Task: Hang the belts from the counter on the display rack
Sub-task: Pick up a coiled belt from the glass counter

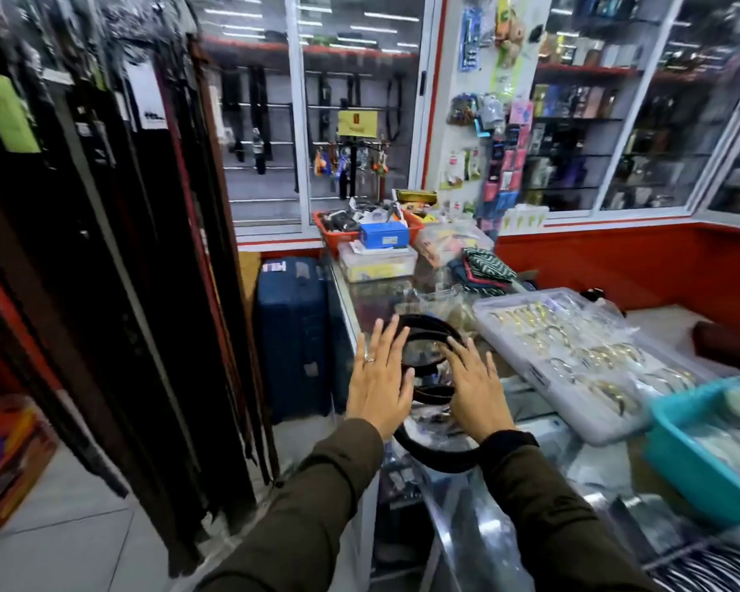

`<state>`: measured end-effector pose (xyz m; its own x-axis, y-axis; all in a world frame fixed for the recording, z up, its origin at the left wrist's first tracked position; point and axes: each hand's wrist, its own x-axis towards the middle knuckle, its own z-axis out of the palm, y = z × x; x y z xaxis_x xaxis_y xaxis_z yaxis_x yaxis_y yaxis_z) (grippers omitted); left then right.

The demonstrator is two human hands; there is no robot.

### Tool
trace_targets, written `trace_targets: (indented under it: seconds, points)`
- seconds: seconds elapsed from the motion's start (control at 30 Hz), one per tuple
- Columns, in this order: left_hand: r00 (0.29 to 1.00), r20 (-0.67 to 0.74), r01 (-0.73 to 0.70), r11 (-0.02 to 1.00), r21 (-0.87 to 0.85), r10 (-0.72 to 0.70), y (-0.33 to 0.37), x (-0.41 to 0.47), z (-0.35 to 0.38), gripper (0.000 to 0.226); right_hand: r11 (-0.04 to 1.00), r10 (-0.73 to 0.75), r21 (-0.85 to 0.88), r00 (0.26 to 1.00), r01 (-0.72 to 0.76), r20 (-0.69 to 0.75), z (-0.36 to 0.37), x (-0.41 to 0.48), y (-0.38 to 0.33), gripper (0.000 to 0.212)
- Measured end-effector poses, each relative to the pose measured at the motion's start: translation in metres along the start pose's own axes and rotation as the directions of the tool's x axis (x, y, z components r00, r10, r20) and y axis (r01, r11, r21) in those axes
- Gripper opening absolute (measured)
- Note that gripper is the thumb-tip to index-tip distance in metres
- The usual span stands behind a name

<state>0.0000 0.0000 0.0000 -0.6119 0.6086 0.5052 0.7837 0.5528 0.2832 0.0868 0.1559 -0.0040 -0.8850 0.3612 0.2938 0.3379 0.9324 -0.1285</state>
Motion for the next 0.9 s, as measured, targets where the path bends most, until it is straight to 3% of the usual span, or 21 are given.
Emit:
trace_targets:
  seconds: [0.17,0.3,0.4,0.5,0.77,0.9]
  points:
    - [0.919,0.386,-0.090,0.996,0.023,0.074,0.007,0.004,0.028,0.065,0.994,0.025,-0.106,0.964,0.003,0.265,0.014,-0.001,0.024,0.056]
    - [0.858,0.501,-0.224,0.959,0.171,0.111,0.009,0.010,0.040,0.057,0.991,0.019,-0.134,0.950,0.024,0.312,0.021,0.005,0.027,0.037]
    - [0.860,0.499,-0.282,0.915,0.288,0.108,0.012,0.017,0.044,0.043,0.990,0.016,-0.141,0.960,0.024,0.280,0.021,0.007,0.029,0.036]
    - [0.879,0.466,-0.246,0.930,0.274,0.095,0.014,0.022,0.044,0.030,0.989,0.010,-0.143,0.971,0.025,0.240,0.018,0.007,0.031,0.035]
    - [0.953,0.260,-0.197,0.972,0.131,0.158,0.000,0.030,0.020,0.030,0.987,-0.010,-0.157,0.997,0.023,0.080,-0.001,0.013,0.019,0.035]
    - [0.968,0.151,-0.225,0.959,0.174,0.200,-0.029,0.032,-0.013,0.031,0.983,-0.110,-0.148,0.994,0.111,0.014,-0.020,0.030,-0.009,0.032]
